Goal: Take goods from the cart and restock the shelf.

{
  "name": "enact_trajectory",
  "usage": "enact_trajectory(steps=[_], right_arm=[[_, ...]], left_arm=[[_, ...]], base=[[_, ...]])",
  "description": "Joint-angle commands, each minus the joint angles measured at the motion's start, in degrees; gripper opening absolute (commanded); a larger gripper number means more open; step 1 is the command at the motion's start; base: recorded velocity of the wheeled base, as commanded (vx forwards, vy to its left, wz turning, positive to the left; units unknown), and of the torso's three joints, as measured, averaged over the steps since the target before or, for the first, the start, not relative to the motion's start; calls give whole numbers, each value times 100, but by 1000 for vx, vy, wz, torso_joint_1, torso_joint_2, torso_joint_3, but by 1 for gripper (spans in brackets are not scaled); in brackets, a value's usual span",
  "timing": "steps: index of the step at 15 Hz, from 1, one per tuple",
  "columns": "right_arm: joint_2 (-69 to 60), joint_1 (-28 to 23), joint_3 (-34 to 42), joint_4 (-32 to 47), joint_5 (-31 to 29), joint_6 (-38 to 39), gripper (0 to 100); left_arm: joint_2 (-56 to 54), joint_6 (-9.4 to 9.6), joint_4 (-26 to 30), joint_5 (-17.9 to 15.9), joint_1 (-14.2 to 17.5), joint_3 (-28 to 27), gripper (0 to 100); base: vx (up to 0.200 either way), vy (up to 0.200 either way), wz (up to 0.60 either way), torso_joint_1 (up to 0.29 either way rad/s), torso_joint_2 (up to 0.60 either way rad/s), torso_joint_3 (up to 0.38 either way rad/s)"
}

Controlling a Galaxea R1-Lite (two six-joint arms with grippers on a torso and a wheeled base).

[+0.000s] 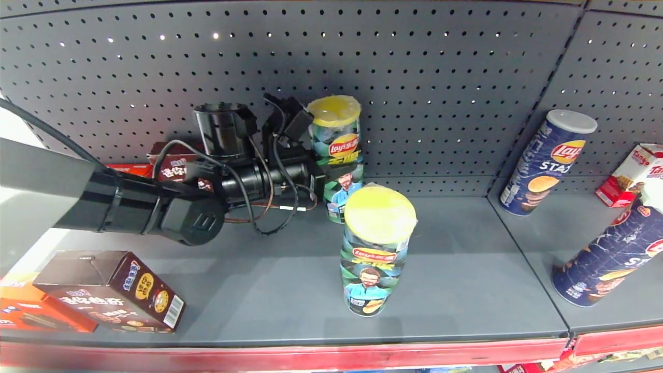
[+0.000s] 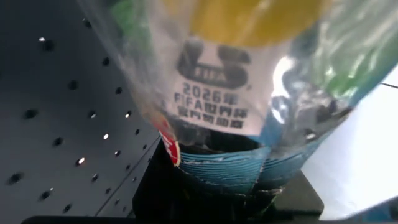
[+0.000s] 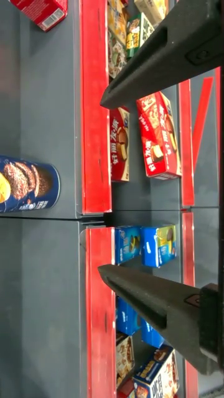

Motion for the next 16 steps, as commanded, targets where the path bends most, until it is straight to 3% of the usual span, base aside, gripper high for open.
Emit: enact_trajectory(steps=[1, 2, 5, 8, 9, 14, 16], right_arm=[[10, 0, 0, 0, 0, -3, 100], [10, 0, 0, 0, 0, -3, 100], [10, 0, 0, 0, 0, -3, 100], [10, 0, 0, 0, 0, -3, 100], [10, 0, 0, 0, 0, -3, 100], [10, 0, 0, 0, 0, -3, 100], [10, 0, 0, 0, 0, -3, 100]], left_arm=[[270, -3, -43, -1, -19, -76, 0], [340, 14, -60, -1, -19, -94, 0], [516, 322, -122, 8, -10, -120, 0], [657, 410, -130, 17, -10, -208, 0], [683, 410, -130, 25, -10, -217, 100], [463, 331, -34, 61, -1, -199, 100], [59, 339, 230, 113, 34, 91, 100]], base=[[0, 0, 0, 0, 0, 0], [0, 0, 0, 0, 0, 0], [0, 0, 0, 0, 0, 0], [0, 0, 0, 0, 0, 0], [0, 0, 0, 0, 0, 0], [0, 0, 0, 0, 0, 0], [0, 0, 0, 0, 0, 0]])
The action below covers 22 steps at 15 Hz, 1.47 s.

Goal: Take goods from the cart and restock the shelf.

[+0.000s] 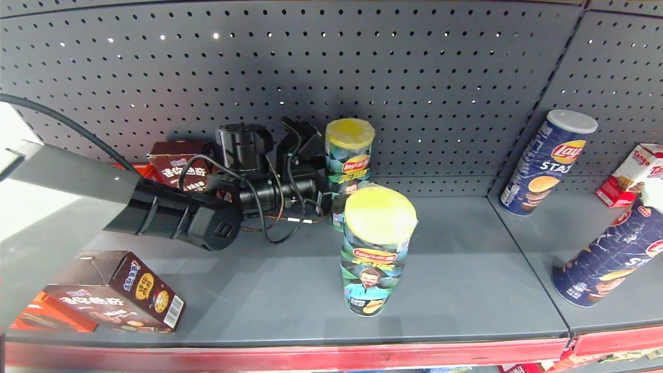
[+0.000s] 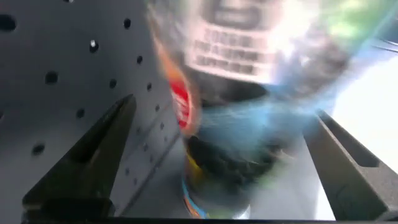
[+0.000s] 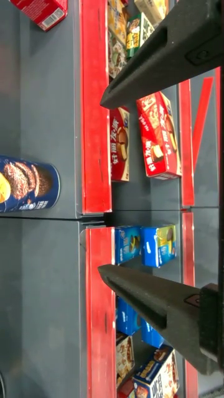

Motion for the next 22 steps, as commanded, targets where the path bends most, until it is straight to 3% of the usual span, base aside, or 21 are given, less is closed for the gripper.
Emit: enact_trajectory(steps=[1, 3, 5, 6, 7, 8, 9, 11, 15, 22], right_arm=[[7, -2, 0, 0, 0, -2, 100], [7, -2, 0, 0, 0, -2, 100], [7, -2, 0, 0, 0, -2, 100], [7, -2, 0, 0, 0, -2, 100], [7, -2, 0, 0, 0, -2, 100], [7, -2, 0, 0, 0, -2, 100], [7, -2, 0, 0, 0, -2, 100], [7, -2, 0, 0, 0, -2, 100], [7, -2, 0, 0, 0, -2, 100], [7, -2, 0, 0, 0, -2, 100]], left_arm=[[-539, 19, 166, -13, 45, 330, 100], [-900, 28, 386, 22, 54, 514, 100], [-1075, 63, 659, 338, 28, 549, 100], [-1119, 89, 694, 690, 10, 585, 100], [-1163, 142, 729, 725, 10, 628, 100], [-1207, 291, 834, 760, 36, 690, 100], [-1207, 643, 1028, 980, 63, 752, 100], [-1198, 880, 1142, 1314, 80, 778, 100], [-1093, 898, 1107, 1797, 54, 672, 100], [-900, 898, 1054, 2079, 72, 620, 100]], base=[[0, 0, 0, 0, 0, 0], [0, 0, 0, 0, 0, 0], [0, 0, 0, 0, 0, 0], [0, 0, 0, 0, 0, 0], [0, 0, 0, 0, 0, 0], [0, 0, 0, 0, 0, 0], [0, 0, 0, 0, 0, 0], [0, 0, 0, 0, 0, 0], [0, 0, 0, 0, 0, 0], [0, 0, 0, 0, 0, 0]])
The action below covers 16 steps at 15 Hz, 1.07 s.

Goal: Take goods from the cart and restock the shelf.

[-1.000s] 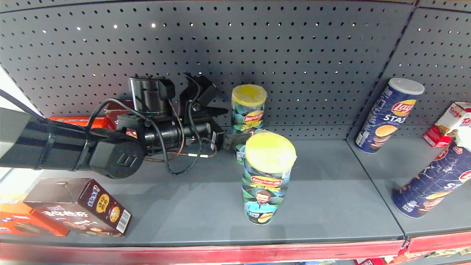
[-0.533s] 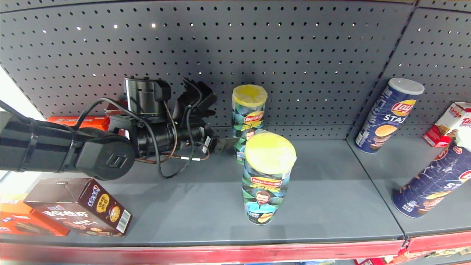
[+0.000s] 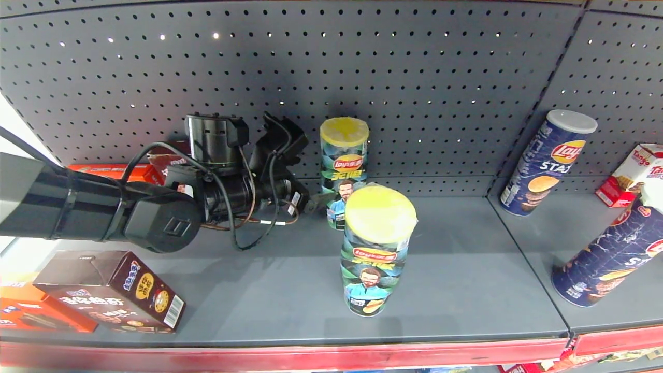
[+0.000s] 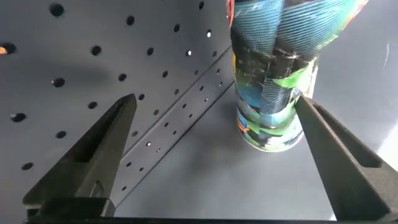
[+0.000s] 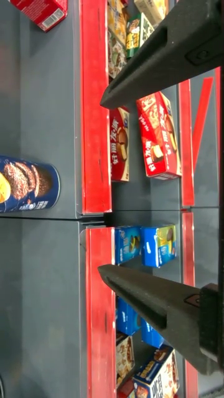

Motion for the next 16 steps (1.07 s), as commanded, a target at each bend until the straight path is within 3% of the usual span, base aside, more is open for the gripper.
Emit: enact_trajectory(steps=[1, 4, 7, 11, 13, 16], right_arm=[[7, 0, 0, 0, 0, -2, 100], [7, 0, 0, 0, 0, -2, 100], [7, 0, 0, 0, 0, -2, 100], [7, 0, 0, 0, 9, -2, 100], [7, 0, 0, 0, 0, -2, 100], [7, 0, 0, 0, 0, -2, 100]], left_arm=[[38, 1, -5, 1, 6, 20, 100], [-410, 1, -5, 98, -21, 495, 100], [-674, 27, -93, 441, -29, 855, 100], [-322, 572, -462, 1135, -135, 627, 100], [-94, 590, -515, 1390, -232, 477, 100], [126, 590, -629, 1434, -337, 267, 100]], base=[[0, 0, 0, 0, 0, 0], [0, 0, 0, 0, 0, 0], [0, 0, 0, 0, 0, 0], [0, 0, 0, 0, 0, 0], [0, 0, 0, 0, 0, 0], [0, 0, 0, 0, 0, 0]])
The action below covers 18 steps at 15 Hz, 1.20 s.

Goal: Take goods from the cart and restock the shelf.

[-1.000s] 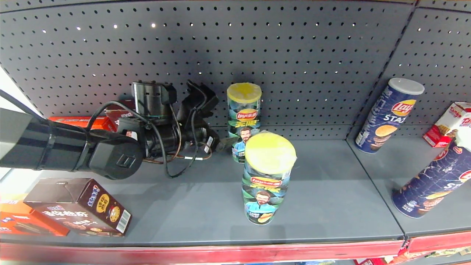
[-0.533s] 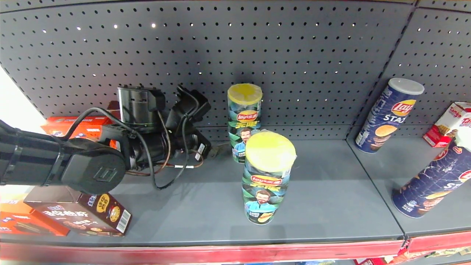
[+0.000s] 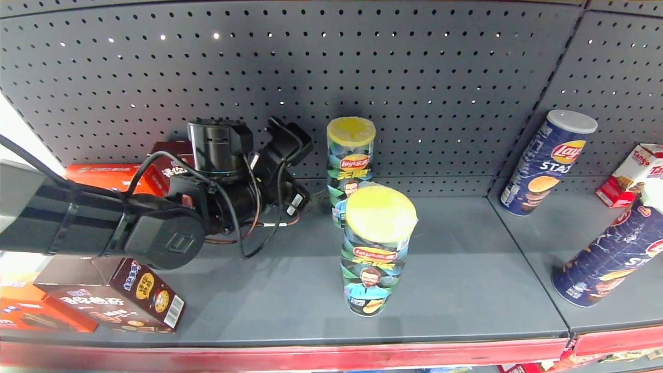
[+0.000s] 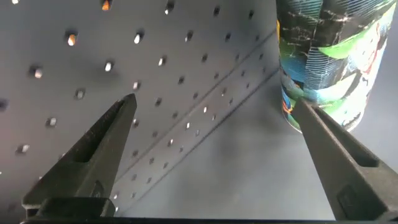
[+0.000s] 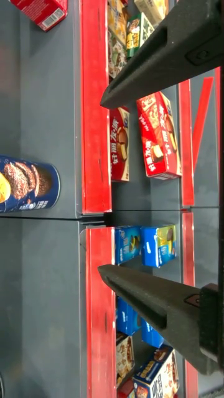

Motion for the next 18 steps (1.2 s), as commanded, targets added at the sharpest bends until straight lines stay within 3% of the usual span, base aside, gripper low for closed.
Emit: enact_trajectory(steps=[1, 5, 8, 13, 18], right_arm=[[7, 0, 0, 0, 9, -3, 100], [7, 0, 0, 0, 0, -3, 100], [7, 0, 0, 0, 0, -3, 100], [7, 0, 0, 0, 0, -3, 100], [7, 0, 0, 0, 9, -3, 100]], left_arm=[[255, 1, 0, 13, -48, -180, 100], [229, -17, 0, 13, 5, -65, 100], [-421, -263, 26, 171, -22, 146, 100], [-1248, -272, 44, 373, -31, 444, 100], [-2021, -298, -361, 786, -39, 1499, 100]], base=[[0, 0, 0, 0, 0, 0], [0, 0, 0, 0, 0, 0], [0, 0, 0, 0, 0, 0], [0, 0, 0, 0, 0, 0], [0, 0, 0, 0, 0, 0]])
